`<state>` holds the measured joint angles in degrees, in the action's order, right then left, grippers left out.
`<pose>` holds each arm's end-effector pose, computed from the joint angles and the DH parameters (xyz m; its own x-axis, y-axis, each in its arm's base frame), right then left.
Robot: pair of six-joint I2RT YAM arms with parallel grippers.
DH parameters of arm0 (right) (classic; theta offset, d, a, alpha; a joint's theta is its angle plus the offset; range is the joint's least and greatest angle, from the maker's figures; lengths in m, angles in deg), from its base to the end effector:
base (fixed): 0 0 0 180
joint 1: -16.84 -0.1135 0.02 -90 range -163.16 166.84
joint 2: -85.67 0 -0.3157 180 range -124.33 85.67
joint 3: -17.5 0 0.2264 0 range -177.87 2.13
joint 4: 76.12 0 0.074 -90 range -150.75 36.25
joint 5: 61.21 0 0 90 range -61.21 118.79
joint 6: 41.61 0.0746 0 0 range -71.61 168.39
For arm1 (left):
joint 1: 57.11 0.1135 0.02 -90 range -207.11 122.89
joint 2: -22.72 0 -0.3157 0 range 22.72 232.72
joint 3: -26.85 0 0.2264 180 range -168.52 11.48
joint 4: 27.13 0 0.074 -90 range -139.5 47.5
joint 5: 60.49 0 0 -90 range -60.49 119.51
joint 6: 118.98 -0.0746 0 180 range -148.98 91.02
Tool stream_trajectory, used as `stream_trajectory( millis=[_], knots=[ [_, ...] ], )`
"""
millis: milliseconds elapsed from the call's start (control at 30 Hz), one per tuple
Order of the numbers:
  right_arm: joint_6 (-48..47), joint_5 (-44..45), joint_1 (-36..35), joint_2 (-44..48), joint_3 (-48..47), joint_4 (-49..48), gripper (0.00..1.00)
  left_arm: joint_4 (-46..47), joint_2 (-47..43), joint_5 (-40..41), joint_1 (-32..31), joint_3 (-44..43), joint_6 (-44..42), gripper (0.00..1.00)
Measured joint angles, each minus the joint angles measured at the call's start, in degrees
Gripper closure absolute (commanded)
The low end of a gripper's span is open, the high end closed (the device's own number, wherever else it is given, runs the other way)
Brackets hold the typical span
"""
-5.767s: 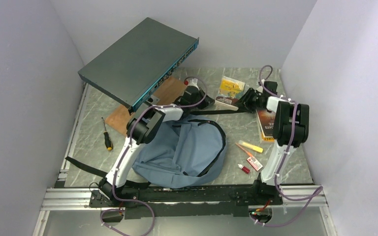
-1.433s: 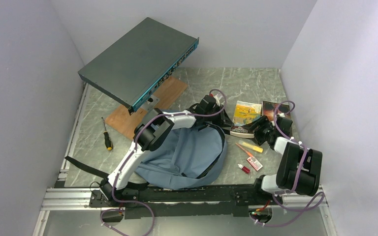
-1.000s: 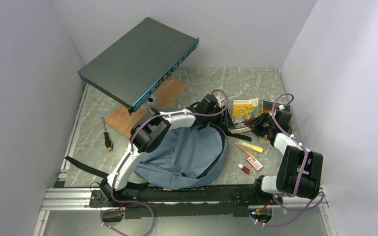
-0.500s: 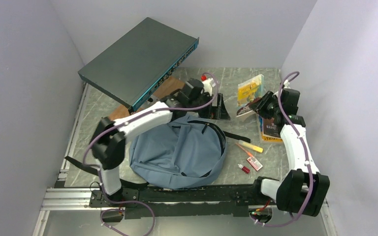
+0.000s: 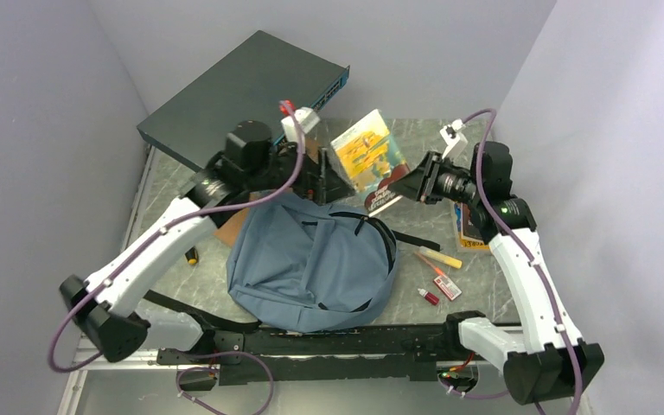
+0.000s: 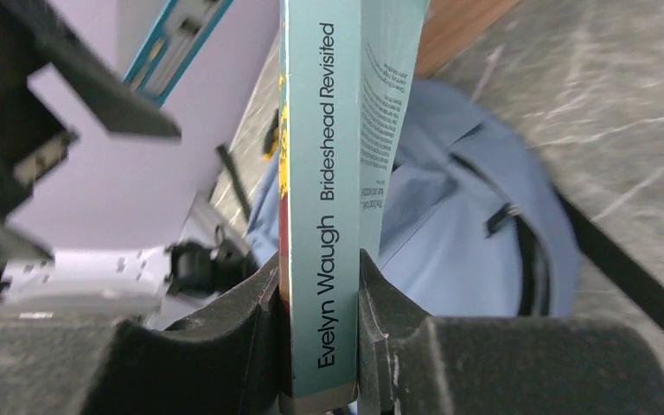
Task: Pack the student bag
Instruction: Pick up the book from the center of the board.
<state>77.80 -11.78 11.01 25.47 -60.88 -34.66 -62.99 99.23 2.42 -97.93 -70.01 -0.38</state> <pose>0.1923 0.0684 0.4064 -0.6723 0.3063 -0.6740 -0.3919 0.6251 0.6750 0.2002 -0.2178 0.4617 -0.6152 -0.0317 -0.7877 0.7056 0.4234 -0.5682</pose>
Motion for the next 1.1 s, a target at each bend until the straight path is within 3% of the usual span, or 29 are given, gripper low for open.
stream_trajectory(
  millis=[267,467,700,1100],
  knots=[
    [-2.6,-10.32,-4.85,10.51,5.75,2.38,1.0,-10.21,-10.54,6.08,2.71,-4.81,-8.15,0.0],
    [-3.82,-20.31,-7.43,13.29,9.09,2.25,1.0,-14.19,-12.09,6.56,4.37,-6.6,-11.34,0.0],
    [-3.32,-29.57,-11.04,11.54,9.81,-2.47,1.0,-18.82,-7.91,-2.97,8.0,-7.85,-13.27,0.0],
    [-7.93,-34.58,-19.43,5.14,8.0,-0.48,1.0,-16.11,-10.16,-21.09,13.4,-3.61,-10.69,0.0]
  ],
)
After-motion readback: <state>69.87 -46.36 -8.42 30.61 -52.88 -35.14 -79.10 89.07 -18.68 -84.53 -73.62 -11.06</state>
